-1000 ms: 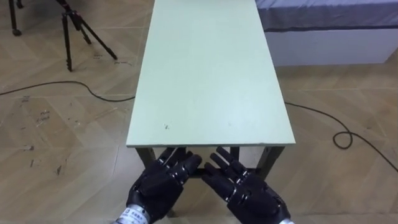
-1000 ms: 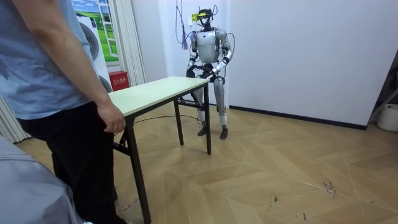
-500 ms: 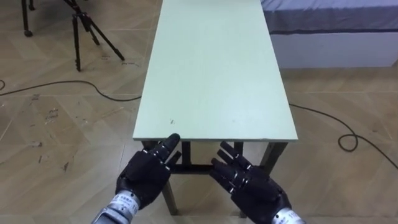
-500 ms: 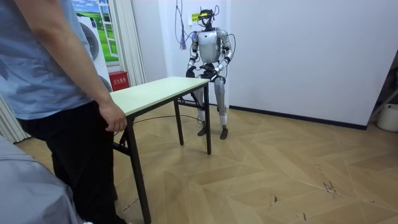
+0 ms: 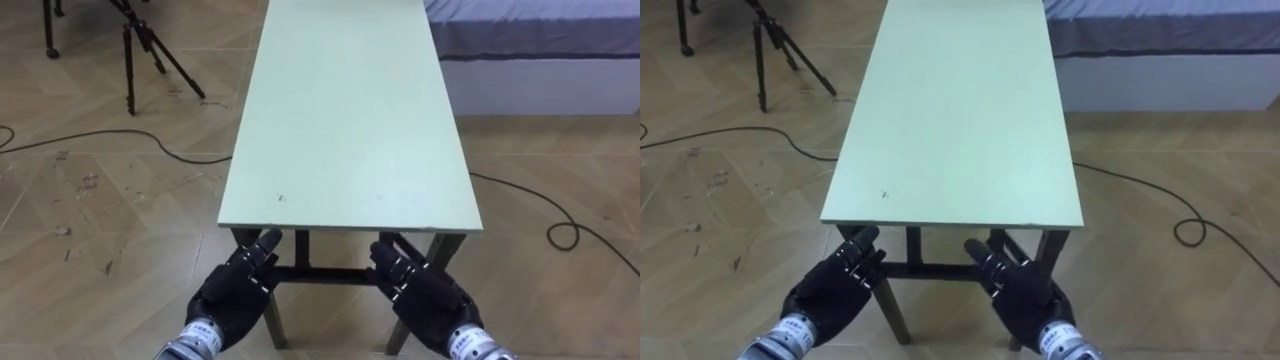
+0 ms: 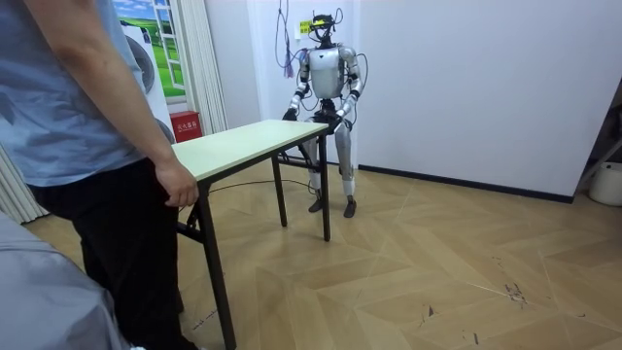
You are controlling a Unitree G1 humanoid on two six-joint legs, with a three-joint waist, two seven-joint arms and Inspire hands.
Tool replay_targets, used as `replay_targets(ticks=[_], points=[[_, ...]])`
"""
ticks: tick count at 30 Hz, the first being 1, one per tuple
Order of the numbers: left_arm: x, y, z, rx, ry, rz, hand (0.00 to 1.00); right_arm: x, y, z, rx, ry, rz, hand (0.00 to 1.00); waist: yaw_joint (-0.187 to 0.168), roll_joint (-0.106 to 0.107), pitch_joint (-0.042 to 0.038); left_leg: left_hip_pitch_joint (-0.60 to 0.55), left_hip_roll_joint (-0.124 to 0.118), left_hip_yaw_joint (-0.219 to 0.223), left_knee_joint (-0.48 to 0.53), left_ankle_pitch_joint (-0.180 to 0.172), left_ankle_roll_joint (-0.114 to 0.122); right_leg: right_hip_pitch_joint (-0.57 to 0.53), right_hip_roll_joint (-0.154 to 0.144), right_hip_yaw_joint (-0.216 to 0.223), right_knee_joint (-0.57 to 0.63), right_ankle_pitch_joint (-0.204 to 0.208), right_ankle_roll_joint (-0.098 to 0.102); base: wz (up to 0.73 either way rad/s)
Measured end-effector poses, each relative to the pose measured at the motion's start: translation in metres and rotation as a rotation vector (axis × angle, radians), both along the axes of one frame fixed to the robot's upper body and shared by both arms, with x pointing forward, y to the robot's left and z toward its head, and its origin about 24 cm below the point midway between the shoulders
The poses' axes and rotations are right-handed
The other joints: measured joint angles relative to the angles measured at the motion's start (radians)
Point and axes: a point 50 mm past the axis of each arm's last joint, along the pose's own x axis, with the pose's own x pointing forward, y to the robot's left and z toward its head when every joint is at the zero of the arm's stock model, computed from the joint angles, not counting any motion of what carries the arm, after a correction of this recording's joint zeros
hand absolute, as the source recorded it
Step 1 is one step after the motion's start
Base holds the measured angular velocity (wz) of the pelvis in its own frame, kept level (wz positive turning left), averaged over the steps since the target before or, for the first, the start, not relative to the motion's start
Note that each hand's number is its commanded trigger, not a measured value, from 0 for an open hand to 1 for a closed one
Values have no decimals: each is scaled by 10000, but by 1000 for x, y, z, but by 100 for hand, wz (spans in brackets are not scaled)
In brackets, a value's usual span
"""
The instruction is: Move table with human
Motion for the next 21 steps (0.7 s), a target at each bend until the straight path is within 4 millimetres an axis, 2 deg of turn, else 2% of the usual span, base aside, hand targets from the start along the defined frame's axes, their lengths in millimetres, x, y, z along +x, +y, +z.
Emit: replay_targets(ticks=[4,13,21], points=[[1,2,0,-15,117,116,0,2,-1,-1,32,136,-362,0,-103,9,-6,5,15,6,2,0,0,-3,12,-17,6,-7,-10,0],[1,3,0,-83,263,151,0,3,-4,0,79,146,-645,0,-104,-4,-23,26,13,3,1,0,0,-1,2,2,48,-15,-16,0],[1,3,0,-25,386,179,0,3,-4,-1,131,231,-716,0,-89,-125,-97,125,15,-1,-3,0,0,56,9,-2,61,-13,-18,0]])
